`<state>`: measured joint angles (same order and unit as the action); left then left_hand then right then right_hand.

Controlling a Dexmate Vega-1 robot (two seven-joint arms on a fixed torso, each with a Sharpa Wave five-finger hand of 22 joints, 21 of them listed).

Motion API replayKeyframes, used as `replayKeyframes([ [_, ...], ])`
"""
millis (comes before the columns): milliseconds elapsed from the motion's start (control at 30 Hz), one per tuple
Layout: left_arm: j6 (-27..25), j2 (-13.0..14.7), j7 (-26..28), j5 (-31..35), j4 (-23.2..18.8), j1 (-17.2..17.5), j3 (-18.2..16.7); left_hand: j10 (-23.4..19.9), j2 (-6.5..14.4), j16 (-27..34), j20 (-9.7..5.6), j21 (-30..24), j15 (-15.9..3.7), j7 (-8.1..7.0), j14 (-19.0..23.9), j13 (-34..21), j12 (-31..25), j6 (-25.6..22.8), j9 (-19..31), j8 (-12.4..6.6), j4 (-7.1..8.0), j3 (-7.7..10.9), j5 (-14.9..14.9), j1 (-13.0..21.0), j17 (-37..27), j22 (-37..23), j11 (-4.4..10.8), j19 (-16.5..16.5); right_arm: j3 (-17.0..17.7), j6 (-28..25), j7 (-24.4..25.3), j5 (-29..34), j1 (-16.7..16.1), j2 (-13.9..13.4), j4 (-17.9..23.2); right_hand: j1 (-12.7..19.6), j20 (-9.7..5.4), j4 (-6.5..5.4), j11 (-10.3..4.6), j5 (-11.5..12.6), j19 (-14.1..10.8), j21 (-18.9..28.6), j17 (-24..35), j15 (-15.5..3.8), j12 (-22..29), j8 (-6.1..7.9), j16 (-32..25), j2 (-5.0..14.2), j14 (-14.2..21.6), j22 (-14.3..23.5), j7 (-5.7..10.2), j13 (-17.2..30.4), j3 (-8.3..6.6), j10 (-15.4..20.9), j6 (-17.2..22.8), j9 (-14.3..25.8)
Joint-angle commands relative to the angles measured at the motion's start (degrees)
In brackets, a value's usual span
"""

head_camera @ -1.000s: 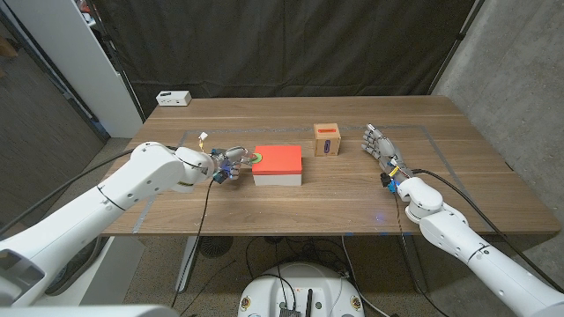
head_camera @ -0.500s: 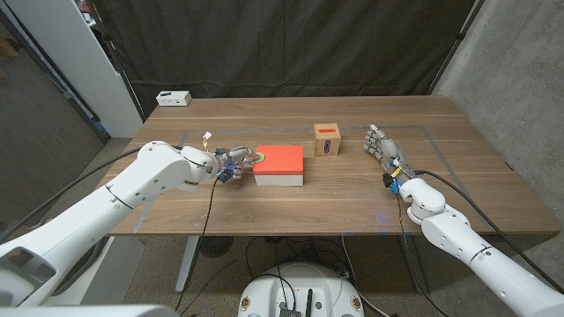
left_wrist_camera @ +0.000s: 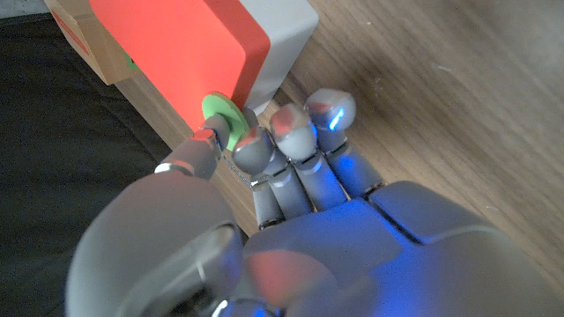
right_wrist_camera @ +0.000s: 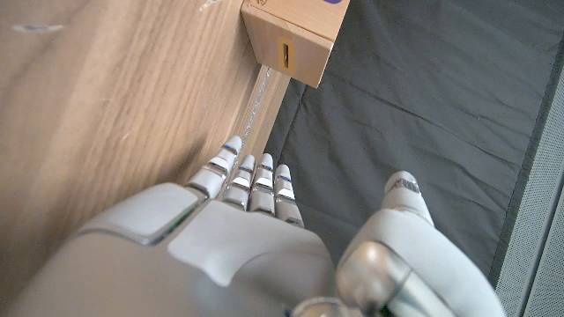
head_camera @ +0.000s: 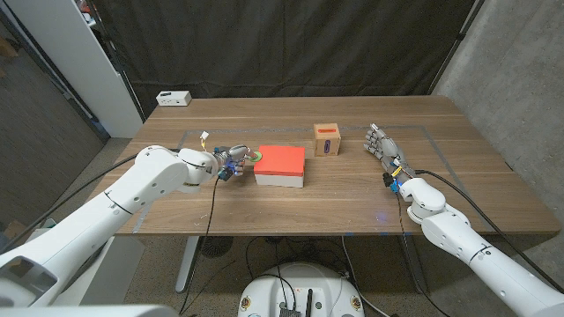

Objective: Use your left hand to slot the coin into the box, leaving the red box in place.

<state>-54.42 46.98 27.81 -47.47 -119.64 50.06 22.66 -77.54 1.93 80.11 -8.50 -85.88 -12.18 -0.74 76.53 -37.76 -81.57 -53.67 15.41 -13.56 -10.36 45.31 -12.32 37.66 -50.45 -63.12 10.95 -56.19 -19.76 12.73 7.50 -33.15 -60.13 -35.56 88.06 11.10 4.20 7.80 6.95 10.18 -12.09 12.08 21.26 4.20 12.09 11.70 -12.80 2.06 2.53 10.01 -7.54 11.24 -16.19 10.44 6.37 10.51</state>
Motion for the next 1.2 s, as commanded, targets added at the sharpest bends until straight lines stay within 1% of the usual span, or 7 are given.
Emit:
replayKeyframes([
  [33,5.1,0.2,-0.1,-1.0,-0.1,3.2,-2.1,0.6,4.9,0.5,-3.73,-0.8,0.06,2.6,-0.1,-0.2,-0.1,-3.5,1.6,-0.79,-0.29,0.14,-0.2,4.3,-0.4,0.1,0.6,0.7,-0.1,-0.4,0.5,0.4,0.3,0.0,0.4,-0.1,0.19,0.25,0.0,-0.2,-0.3,-0.2,0.0,0.19,0.1,-0.04,-0.3,0.22,0.3,0.1,-0.21,0.2,-0.02,0.4,0.4,0.3],
  [200,6.2,0.7,-0.3,-1.4,-0.2,3.9,-2.6,1.1,5.2,0.6,-3.71,-1.7,0.07,2.39,-0.3,-1.3,-0.4,-3.7,3.8,-1.43,-0.17,-0.32,-0.2,4.8,-0.8,0.5,0.43,1.0,-0.2,-0.8,0.6,0.4,0.4,0.0,0.7,-0.2,0.18,0.24,0.09,-0.2,-0.4,-0.2,0.0,0.16,0.1,-0.06,-0.3,0.22,0.3,0.1,-0.18,0.2,0.0,0.4,0.4,0.3],
  [267,6.7,0.7,0.0,-1.6,-0.2,4.3,-2.8,0.8,5.2,0.5,-3.71,-1.6,0.07,2.6,-0.4,-0.2,0.2,-3.9,4.5,-1.64,-0.14,-0.47,-0.2,4.9,-1.0,1.0,0.42,1.4,-0.4,-0.7,0.6,0.7,0.4,-0.1,0.6,-0.2,0.18,0.23,0.07,-0.2,-0.4,-0.2,0.0,0.17,0.1,-0.08,-0.3,0.22,0.3,0.1,-0.19,0.2,0.01,0.5,0.4,0.3],
  [533,11.0,0.9,0.9,-1.6,-0.7,7.2,-4.3,0.7,5.4,0.5,-3.71,-2.2,0.08,2.56,-0.3,0.1,0.6,-4.0,6.3,-2.04,-0.12,-0.6,-0.3,5.2,-1.6,1.1,0.46,1.6,-0.4,-1.5,1.3,1.2,0.1,-0.5,1.9,-0.2,0.25,0.22,0.06,-0.2,-0.4,-0.3,0.0,0.2,0.1,-0.11,-0.3,0.22,0.3,0.1,-0.17,0.2,0.03,0.6,0.4,0.3],
  [633,14.0,0.9,0.9,-1.2,-0.9,8.9,-5.1,1.2,5.4,0.4,-3.73,-2.3,0.06,2.67,-0.4,-1.3,-0.2,-4.1,6.8,-2.13,-0.23,-0.64,-0.4,5.4,-1.5,1.2,0.54,1.6,-0.3,-1.6,1.6,1.3,-0.1,-0.6,2.3,-0.3,0.25,0.22,0.07,-0.2,-0.4,-0.3,0.0,0.2,0.1,-0.12,-0.3,0.22,0.3,0.1,-0.17,0.2,0.04,0.6,0.4,0.3],
  [933,23.7,0.4,-0.5,0.6,-0.2,13.2,-6.4,0.6,5.4,0.2,-3.74,-2.6,0.08,3.05,-0.5,0.1,0.7,-4.2,8.2,-2.28,-0.32,-0.69,-0.5,6.0,-1.5,1.4,0.44,1.5,0.0,-2.2,2.6,1.9,-0.8,-1.2,3.7,-0.3,0.37,0.21,0.02,-0.2,-0.4,-0.3,-0.1,0.25,0.0,-0.15,-0.3,0.22,0.4,0.1,-0.09,0.2,0.07,0.4,0.4,0.3],
  [1200,26.4,0.2,-0.6,0.8,0.2,14.7,-6.8,0.6,5.1,0.0,-3.74,-2.5,0.07,3.13,-0.3,0.5,1.1,-4.5,9.5,-2.15,-0.31,-1.0,-0.5,6.7,-1.4,2.0,0.08,1.8,0.2,-2.7,3.0,1.9,-1.5,-1.6,4.6,-0.4,0.39,0.21,0.0,-0.2,-0.4,-0.4,-0.1,0.22,0.0,-0.19,-0.3,0.24,0.3,0.1,-0.03,0.2,0.08,0.6,0.3,0.3],
])
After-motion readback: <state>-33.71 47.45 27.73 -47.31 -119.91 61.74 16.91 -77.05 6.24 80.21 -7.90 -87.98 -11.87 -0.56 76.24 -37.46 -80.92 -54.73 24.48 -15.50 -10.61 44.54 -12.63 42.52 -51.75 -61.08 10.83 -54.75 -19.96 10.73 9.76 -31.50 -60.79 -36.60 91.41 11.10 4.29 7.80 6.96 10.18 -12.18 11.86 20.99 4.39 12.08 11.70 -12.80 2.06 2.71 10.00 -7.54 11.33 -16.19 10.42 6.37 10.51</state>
